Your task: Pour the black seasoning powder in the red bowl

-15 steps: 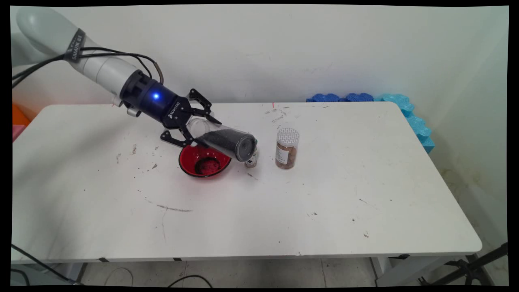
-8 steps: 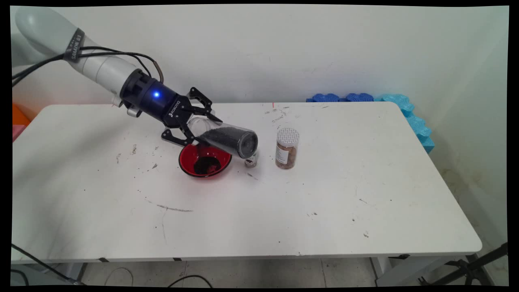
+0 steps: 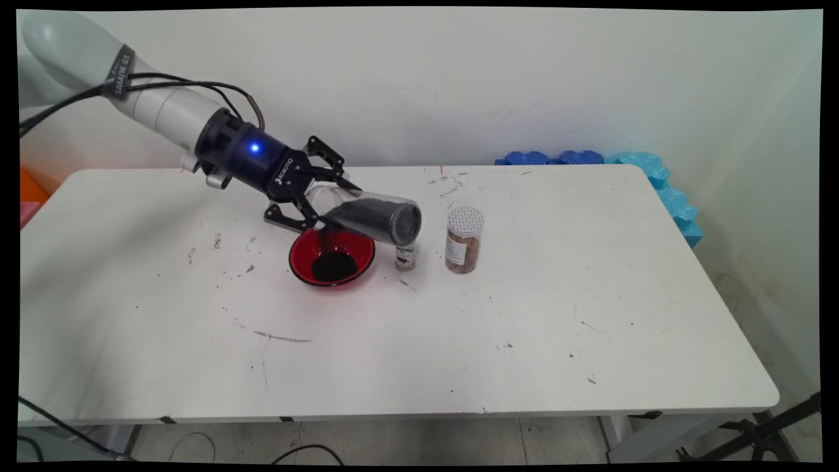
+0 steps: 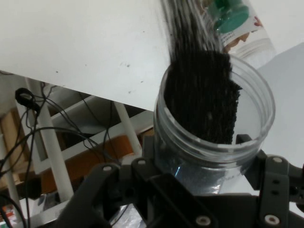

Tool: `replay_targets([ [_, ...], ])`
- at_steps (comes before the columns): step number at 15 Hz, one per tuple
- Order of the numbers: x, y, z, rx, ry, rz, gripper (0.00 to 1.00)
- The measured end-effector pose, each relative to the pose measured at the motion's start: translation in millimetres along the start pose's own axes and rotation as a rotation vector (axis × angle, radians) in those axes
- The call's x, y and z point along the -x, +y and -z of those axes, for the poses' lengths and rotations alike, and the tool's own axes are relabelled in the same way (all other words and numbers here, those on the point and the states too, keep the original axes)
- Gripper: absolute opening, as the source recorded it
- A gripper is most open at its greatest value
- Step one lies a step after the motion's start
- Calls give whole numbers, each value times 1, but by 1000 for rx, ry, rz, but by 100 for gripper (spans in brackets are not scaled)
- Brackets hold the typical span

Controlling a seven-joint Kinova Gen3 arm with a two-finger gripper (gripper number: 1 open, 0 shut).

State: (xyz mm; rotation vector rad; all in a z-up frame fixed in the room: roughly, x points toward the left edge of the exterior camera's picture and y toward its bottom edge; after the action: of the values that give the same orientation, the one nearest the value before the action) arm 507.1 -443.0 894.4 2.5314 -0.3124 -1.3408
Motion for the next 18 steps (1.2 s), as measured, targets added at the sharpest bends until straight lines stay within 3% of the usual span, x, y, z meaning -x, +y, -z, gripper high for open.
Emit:
replay_targets([
  [18, 2, -1, 2, 44, -5, 17, 0],
])
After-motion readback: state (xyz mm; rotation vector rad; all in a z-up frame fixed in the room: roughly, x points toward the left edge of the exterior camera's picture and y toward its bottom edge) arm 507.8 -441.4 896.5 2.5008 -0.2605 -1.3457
